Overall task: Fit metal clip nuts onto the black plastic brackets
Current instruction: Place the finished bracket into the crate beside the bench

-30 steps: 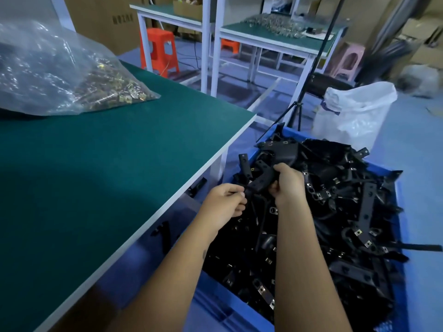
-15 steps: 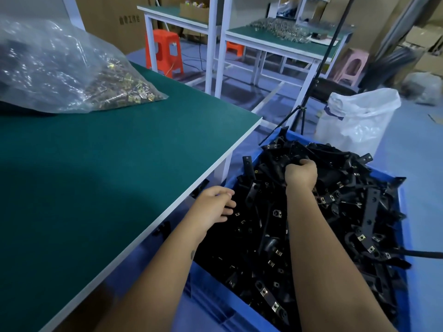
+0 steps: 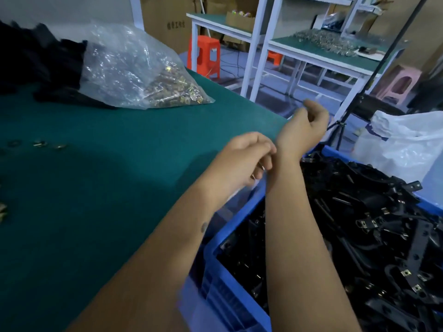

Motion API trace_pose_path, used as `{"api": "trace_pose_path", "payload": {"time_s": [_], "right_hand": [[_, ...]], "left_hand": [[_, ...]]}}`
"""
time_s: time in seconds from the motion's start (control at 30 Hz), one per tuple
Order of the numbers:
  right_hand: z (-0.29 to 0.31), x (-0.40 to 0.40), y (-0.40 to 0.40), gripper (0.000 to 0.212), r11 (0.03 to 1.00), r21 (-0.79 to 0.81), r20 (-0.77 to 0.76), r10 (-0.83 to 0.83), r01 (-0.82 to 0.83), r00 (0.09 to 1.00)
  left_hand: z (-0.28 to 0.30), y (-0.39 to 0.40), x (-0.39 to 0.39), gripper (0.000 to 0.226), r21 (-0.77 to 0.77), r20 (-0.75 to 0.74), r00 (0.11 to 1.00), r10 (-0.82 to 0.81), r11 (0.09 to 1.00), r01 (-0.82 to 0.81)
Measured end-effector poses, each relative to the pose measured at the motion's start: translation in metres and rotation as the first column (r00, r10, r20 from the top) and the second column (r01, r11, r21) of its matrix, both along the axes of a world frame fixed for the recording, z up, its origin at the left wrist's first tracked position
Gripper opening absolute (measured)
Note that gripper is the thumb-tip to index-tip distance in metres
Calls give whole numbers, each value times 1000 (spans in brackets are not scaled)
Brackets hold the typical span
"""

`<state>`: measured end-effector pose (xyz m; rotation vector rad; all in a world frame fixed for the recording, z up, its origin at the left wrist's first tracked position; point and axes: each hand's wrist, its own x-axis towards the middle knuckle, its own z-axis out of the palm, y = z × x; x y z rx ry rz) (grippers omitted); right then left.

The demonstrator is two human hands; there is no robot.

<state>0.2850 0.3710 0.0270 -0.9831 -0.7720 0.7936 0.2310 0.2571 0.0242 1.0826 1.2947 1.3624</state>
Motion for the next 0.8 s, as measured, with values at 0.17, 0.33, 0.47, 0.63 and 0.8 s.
{"api": "trace_pose_path", "payload": {"time_s": [0.17, 0.33, 0.47, 0.63, 0.8], "right_hand": [[15, -100, -54, 25, 905, 76, 96, 411, -418, 907], [-11, -194, -119, 19, 587, -57, 423, 746, -807, 513], [-33, -251, -149, 19, 412, -203, 599, 770, -889, 220], [-48, -291, -145, 21, 496, -220, 796, 589, -840, 139], [-53, -301, -107, 42, 595, -238, 900, 433, -768, 56]], "left_hand": [[18, -36, -82, 30, 140, 146, 910, 387, 903, -407], [1, -95, -171, 29, 101, -32, 701, 712, 701, -706], [-12, -168, -237, 29, 87, -87, 441, 893, 448, -890], [-47, -223, -276, 27, 37, -283, 255, 924, 276, -960], [-55, -214, -290, 26, -8, -455, 319, 832, 355, -935]]}}
